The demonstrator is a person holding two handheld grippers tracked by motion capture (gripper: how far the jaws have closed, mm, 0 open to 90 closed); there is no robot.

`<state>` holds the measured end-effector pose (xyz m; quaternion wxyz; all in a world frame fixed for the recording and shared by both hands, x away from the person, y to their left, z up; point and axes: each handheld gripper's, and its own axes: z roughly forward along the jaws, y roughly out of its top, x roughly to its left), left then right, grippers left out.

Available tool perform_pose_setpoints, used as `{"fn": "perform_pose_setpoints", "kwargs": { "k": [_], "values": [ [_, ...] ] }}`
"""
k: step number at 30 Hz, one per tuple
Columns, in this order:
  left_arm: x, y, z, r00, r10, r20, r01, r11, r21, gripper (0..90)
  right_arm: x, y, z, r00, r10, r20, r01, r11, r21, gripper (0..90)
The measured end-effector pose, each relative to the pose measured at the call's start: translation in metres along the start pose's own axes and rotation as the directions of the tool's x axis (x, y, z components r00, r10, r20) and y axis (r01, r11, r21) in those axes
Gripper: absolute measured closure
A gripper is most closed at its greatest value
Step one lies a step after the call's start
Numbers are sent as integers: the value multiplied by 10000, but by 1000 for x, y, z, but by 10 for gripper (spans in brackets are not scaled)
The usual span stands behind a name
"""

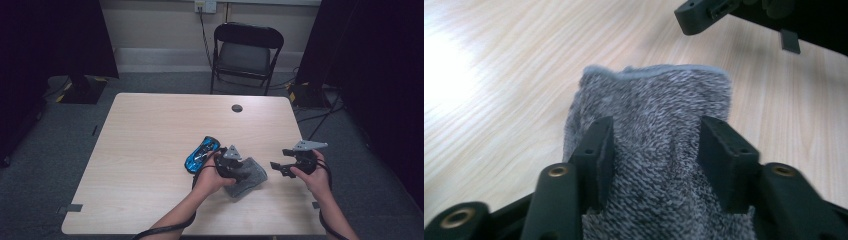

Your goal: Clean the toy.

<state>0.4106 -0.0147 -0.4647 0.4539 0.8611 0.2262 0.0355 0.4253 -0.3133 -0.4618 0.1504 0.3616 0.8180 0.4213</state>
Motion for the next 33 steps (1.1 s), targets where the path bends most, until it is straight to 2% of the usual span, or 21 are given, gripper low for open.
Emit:
{"fn": "perform_pose_setpoints", "kwargs": {
  "k": [5, 7, 9, 12, 14, 17, 19, 22, 28, 33],
  "values": [
    [-2, -5, -18, 9998, -69, -171, 66, 9998, -165, 428, 10, 9, 3, 9993, -243, -269, 239, 9996, -148, 187],
    [-4, -8, -27, 9996, 43, -291, -47, 9999, -139, 419, 16, 14, 5, 9981, -453, -428, 447, 9989, -141, 195],
    [-5, -12, -33, 9995, -78, -308, 70, 9996, -257, 420, 21, 19, 7, 9962, -604, -629, 595, 9981, -165, 216],
    [-9, -21, -39, 9991, -336, -265, 328, 9990, -303, 422, 31, 25, 11, 9904, -891, -1059, 890, 9960, -55, 239],
    [-14, -27, -42, 9987, -503, -91, 500, 9984, -273, 481, 38, 30, 15, 9848, -1060, -1377, 1068, 9943, -19, 264],
    [-22, -32, -45, 9992, -367, -179, 361, 9989, -307, 440, 47, 34, 19, 9751, -1352, -1758, 1373, 9905, -3, 312],
    [-28, -33, -45, 9991, -404, -103, 400, 9985, -384, 427, 52, 37, 22, 9667, -1566, -2025, 1613, 9869, 67, 327],
    [-34, -36, -40, 9991, -418, -10, 417, 9984, -381, 420, 58, 38, 28, 9610, -1695, -2185, 1759, 9843, 104, 333],
    [-38, -43, -23, 9992, -325, -229, 322, 9994, -143, 391, 59, 35, 36, 9600, -1650, -2264, 1747, 9843, 234, 349],
    [-34, -49, -19, 9990, -250, -383, 252, 9997, 57, 401, 56, 32, 41, 9566, -1616, -2425, 1766, 9834, 413, 395]
  ]
}}
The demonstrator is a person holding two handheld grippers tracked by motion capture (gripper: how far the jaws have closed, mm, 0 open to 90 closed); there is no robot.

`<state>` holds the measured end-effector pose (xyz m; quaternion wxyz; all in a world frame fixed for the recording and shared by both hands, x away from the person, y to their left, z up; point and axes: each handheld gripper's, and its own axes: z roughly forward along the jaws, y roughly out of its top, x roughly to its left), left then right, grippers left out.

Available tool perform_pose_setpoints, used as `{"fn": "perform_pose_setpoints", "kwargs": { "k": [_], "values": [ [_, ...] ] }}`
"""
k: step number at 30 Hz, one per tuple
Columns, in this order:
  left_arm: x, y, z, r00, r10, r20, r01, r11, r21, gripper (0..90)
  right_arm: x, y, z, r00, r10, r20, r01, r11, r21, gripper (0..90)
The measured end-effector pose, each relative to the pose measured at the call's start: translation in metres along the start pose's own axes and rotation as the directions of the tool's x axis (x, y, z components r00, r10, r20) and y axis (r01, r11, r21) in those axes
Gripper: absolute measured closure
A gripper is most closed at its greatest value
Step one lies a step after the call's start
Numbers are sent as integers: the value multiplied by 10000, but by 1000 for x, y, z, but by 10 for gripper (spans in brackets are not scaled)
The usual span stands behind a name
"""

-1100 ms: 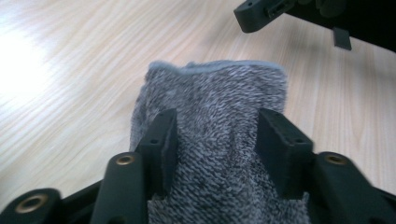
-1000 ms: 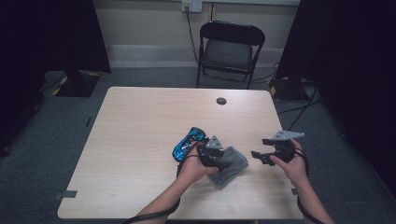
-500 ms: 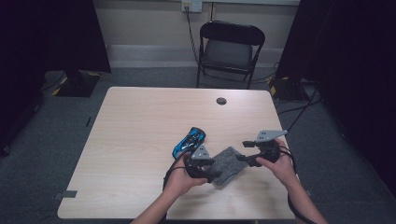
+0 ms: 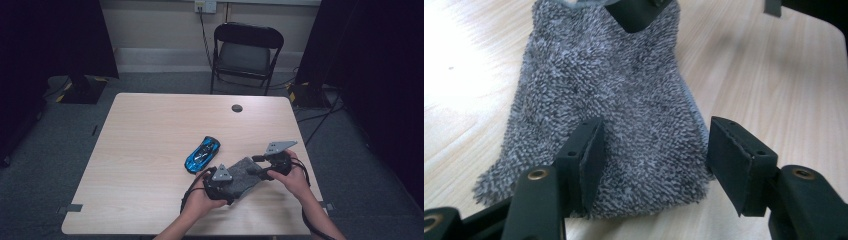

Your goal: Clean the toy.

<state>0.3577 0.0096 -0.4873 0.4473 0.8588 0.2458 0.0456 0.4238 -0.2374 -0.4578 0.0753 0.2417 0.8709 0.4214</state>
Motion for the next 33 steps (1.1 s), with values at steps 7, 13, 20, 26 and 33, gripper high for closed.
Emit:
{"fn": "perform_pose_setpoints", "kwargs": {
  "k": [7, 13, 20, 26, 33],
  "values": [
    [18, 0, -7, 9969, 52, -783, -45, 10000, 88, 409, 3, -3, 3, 9995, -133, -290, 136, 9998, 124, 404],
    [39, 3, -9, 9891, -52, -1470, 66, 9999, 89, 408, 5, -8, 5, 9985, -206, -497, 226, 9989, 405, 426],
    [53, 9, -5, 9879, -297, -1525, 281, 9995, -125, 403, 7, -8, 1, 9992, -182, -356, 198, 9988, 449, 339],
    [56, 15, -14, 9903, -424, -1327, 376, 9986, -382, 386, 2, 3, 11, 9996, -279, -95, 280, 9995, 154, 306],
    [80, 27, -41, 9701, -942, -2236, 792, 9940, -750, 260, 4, -9, 33, 9995, -233, -194, 245, 9974, 674, 235]
  ]
}}
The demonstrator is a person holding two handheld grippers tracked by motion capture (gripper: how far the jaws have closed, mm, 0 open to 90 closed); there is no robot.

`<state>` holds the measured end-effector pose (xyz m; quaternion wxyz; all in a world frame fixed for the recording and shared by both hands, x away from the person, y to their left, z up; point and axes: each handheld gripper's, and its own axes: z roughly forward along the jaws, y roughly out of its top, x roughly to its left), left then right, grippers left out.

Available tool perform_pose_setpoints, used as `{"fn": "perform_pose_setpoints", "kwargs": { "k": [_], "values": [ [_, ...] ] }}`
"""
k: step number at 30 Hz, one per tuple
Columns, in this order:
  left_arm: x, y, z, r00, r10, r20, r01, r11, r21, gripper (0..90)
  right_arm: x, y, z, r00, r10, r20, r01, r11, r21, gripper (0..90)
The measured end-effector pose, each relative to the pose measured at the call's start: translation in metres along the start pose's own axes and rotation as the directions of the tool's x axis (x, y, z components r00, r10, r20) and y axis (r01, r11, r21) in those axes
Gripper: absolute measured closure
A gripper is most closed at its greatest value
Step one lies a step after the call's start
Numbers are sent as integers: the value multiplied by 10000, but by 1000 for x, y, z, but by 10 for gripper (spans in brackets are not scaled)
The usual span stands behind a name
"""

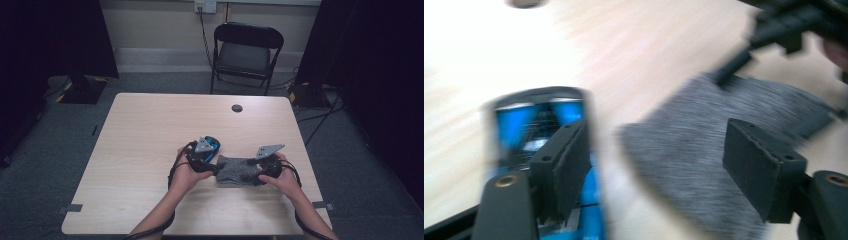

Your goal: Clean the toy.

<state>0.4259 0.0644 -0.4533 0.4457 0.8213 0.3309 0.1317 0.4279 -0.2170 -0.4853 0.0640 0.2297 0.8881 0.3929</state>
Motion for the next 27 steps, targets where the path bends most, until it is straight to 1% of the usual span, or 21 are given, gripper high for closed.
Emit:
{"fn": "perform_pose_setpoints", "kwargs": {
  "k": [1, 2, 4, 6, 7, 9, 11, 12, 14, 15, 16, 17, 18, 19, 20, 21, 22, 23, 24, 25, 27],
  "values": [
    [6, 1, -1, 9998, -131, -175, 131, 9999, 31, 244, 1, -2, 1, 10000, 24, 92, -25, 10000, 85, 237],
    [13, 2, -3, 9989, -183, -438, 185, 9998, 60, 232, 1, -3, 2, 9999, 49, 166, -51, 9999, 106, 239],
    [21, 3, -3, 9966, -81, -817, 100, 9997, 225, 218, 3, -5, 4, 9995, -34, 320, 30, 9999, 139, 253],
    [29, 2, 1, 9944, -335, -998, 379, 9984, 420, 197, 4, -7, 5, 9989, -6, 469, 4, 10000, 34, 267],
    [33, 2, 3, 9939, -333, -1055, 395, 9976, 569, 193, 5, -8, 5, 9982, 3, 598, -4, 10000, 17, 285],
    [41, 1, 11, 9918, -512, -1175, 594, 9960, 672, 193, 6, -9, 4, 9968, 81, 791, -78, 10000, -38, 352],
    [45, 3, 16, 9912, -516, -1221, 602, 9959, 681, 184, 5, -11, 0, 9953, 208, 949, -204, 9998, -49, 453],
    [45, 5, 18, 9910, -549, -1220, 634, 9958, 664, 183, 4, -13, -3, 9941, 298, 1039, -292, 9996, -68, 497],
    [45, 7, 24, 9918, -393, -1219, 499, 9951, 856, 169, 1, -15, -7, 9917, 534, 1167, -526, 9986, -97, 576],
    [46, 8, 28, 9925, -395, -1154, 500, 9947, 895, 158, 0, -17, -9, 9892, 721, 1274, -707, 9974, -155, 593],
    [46, 8, 29, 9917, -467, -1196, 580, 9941, 922, 167, -2, -20, -11, 9864, 935, 1351, -908, 9955, -260, 613],
    [47, 8, 32, 9900, -656, -1250, 785, 9917, 1015, 162, -3, -21, -12, 9844, 1034, 1422, -998, 9945, -319, 636],
    [47, 7, 35, 9890, -757, -1272, 887, 9910, 1004, 164, -4, -23, -14, 9812, 1190, 1518, -1153, 9928, -334, 644],
    [47, 7, 36, 9869, -683, -1461, 828, 9920, 953, 180, -4, -23, -16, 9778, 1302, 1641, -1264, 9914, -333, 648],
    [48, 7, 38, 9876, -581, -1456, 728, 9925, 980, 183, -5, -24, -17, 9739, 1417, 1773, -1381, 9899, -323, 652],
    [47, 6, 41, 9877, -682, -1406, 833, 9910, 1047, 178, -6, -25, -17, 9712, 1541, 1815, -1497, 9880, -380, 654],
    [47, 6, 43, 9869, -574, -1505, 756, 9902, 1178, 166, -6, -25, -18, 9693, 1644, 1829, -1592, 9863, -425, 656],
    [47, 6, 45, 9875, -424, -1519, 617, 9903, 1243, 157, -6, -26, -18, 9684, 1693, 1831, -1636, 9855, -459, 657],
    [47, 6, 47, 9884, -383, -1472, 563, 9911, 1203, 163, -6, -26, -18, 9674, 1718, 1862, -1662, 9850, -454, 659],
    [45, 7, 49, 9888, -501, -1409, 663, 9914, 1131, 172, -5, -25, -18, 9656, 1767, 1909, -1717, 9842, -421, 659],
    [43, 8, 52, 9903, -426, -1320, 585, 9912, 1187, 172, -5, -24, -17, 9652, 1750, 1944, -1712, 9846, -365, 659]
  ]
}}
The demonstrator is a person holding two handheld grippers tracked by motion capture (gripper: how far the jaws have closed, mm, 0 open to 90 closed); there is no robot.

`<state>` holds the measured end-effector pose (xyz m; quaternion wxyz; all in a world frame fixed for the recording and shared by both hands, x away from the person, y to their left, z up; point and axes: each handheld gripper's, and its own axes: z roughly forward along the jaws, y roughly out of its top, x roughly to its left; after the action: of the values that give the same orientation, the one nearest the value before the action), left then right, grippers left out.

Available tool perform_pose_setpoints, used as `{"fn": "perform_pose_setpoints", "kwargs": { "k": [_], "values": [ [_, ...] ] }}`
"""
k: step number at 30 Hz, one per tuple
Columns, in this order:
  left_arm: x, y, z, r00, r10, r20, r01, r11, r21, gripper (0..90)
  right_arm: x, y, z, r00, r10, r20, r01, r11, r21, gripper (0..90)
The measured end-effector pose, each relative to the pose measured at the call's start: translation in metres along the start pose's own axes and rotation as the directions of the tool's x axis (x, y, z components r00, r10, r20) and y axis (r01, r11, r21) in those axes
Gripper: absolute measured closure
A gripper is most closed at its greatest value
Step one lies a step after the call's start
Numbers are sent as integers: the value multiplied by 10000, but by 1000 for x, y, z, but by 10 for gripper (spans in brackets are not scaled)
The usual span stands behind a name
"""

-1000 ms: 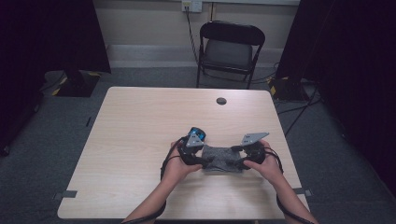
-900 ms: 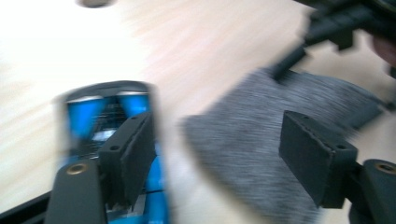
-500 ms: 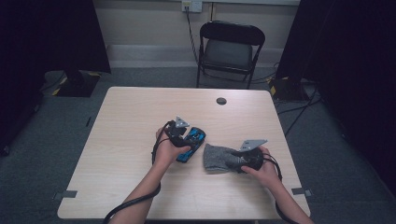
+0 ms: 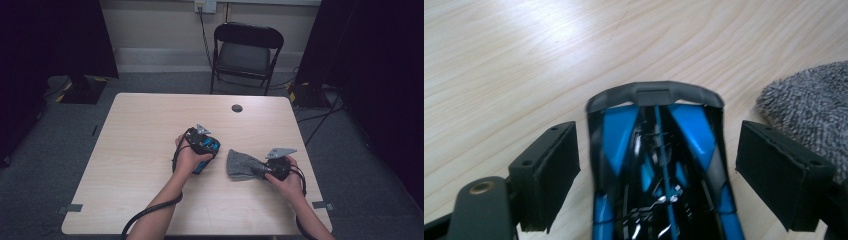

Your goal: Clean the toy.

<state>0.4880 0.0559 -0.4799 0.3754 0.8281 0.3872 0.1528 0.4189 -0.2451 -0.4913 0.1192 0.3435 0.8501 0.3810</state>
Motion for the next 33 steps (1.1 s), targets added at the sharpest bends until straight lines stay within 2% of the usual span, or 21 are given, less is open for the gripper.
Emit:
{"fn": "perform_pose_setpoints", "kwargs": {
  "k": [1, 4, 8, 12, 15, 17, 21, 27, 28, 33],
  "values": [
    [-1, 0, 2, 10000, 69, 54, -69, 9999, 93, 163, 0, 0, 0, 10000, -4, -19, 4, 10000, -1, 658],
    [-3, 1, 8, 9996, 213, -195, -209, 9996, 214, 164, -2, -2, 0, 9997, 150, -184, -153, 9998, -145, 657],
    [-3, 2, 14, 9996, 11, -276, -2, 9995, 328, 166, -3, -2, 0, 9996, 183, -233, -187, 9997, -176, 656],
    [-6, 0, 20, 9990, 27, -450, 6, 9973, 741, 188, -4, -3, 0, 9993, 249, -267, -255, 9994, -221, 655],
    [-7, -2, 21, 9984, -153, -540, 182, 9984, 537, 193, -4, -3, 0, 9993, 260, -272, -267, 9993, -247, 655],
    [-6, -2, 20, 9974, -276, -659, 308, 9984, 477, 240, -3, -3, 0, 9994, 244, -250, -249, 9994, -230, 655],
    [-6, -2, 20, 9971, -237, -721, 275, 9983, 515, 253, -3, -3, 0, 9994, 255, -250, -261, 9994, -239, 655],
    [-7, -2, 19, 9979, -278, -592, 308, 9983, 505, 255, -4, -3, 0, 9993, 271, -255, -277, 9993, -239, 655],
    [-6, -2, 17, 9984, -121, -552, 151, 9984, 551, 256, -4, -3, 0, 9993, 268, -263, -275, 9993, -247, 655],
    [-7, 2, 9, 9991, -56, -427, 67, 9997, 255, 256, -4, -3, 0, 9990, 322, -305, -330, 9991, -250, 655]
  ]
}}
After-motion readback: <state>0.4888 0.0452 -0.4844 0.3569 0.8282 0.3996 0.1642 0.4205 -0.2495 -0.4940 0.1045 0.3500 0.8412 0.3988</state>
